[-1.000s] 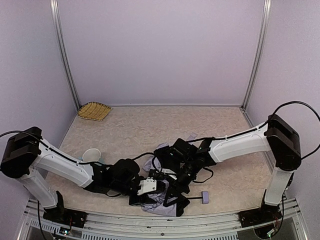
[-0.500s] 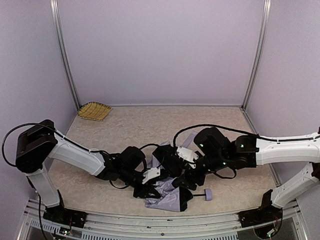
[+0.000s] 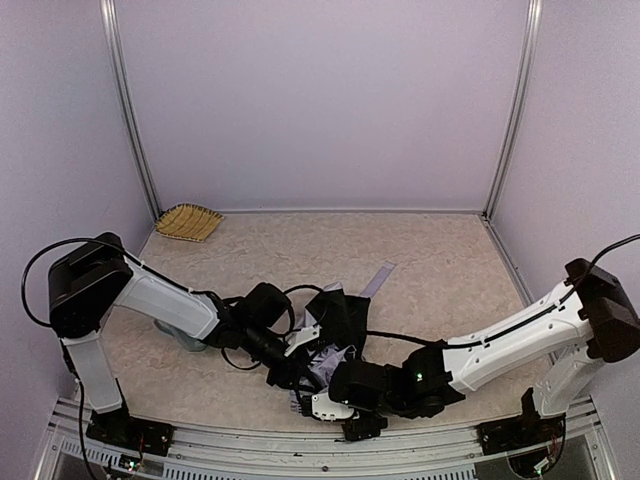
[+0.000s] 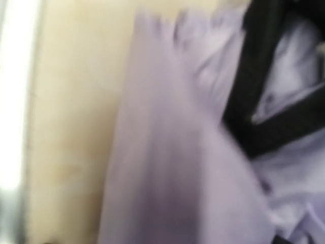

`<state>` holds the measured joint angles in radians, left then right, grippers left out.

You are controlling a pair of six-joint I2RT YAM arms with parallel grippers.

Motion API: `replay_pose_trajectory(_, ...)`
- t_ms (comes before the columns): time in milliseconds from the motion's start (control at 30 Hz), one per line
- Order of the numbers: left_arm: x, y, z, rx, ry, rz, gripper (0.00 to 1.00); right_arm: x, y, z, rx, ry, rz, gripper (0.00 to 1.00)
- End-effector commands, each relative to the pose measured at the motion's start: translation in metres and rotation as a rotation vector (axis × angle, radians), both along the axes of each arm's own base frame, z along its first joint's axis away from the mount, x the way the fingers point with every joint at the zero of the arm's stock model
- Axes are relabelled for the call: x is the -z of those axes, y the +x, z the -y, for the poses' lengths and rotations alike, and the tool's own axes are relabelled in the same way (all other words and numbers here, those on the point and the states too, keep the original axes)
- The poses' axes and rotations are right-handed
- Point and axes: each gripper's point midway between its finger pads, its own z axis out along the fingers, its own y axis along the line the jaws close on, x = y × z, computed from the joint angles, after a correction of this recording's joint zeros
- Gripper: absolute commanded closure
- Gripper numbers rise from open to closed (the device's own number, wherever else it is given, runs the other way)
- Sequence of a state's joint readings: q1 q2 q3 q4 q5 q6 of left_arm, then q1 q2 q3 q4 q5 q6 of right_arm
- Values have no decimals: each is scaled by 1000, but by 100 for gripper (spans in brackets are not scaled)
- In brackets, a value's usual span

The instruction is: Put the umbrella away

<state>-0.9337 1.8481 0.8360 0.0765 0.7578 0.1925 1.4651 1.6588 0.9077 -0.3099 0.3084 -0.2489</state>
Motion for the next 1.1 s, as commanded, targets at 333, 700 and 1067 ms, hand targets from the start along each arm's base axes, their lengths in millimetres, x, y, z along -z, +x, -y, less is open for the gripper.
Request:
replay_pose_trajectory(333, 53, -28, -32, 21, 217, -182, 80, -15, 76, 5, 137, 31, 310, 5)
replay_pose_trajectory(700, 41, -39, -26, 130, 193, -193, 79, 43, 84, 24, 151, -47, -49, 22)
replay_pose_trajectory(1067, -74, 60, 0, -146, -158, 11, 38, 79, 48, 44, 139, -176, -305, 54)
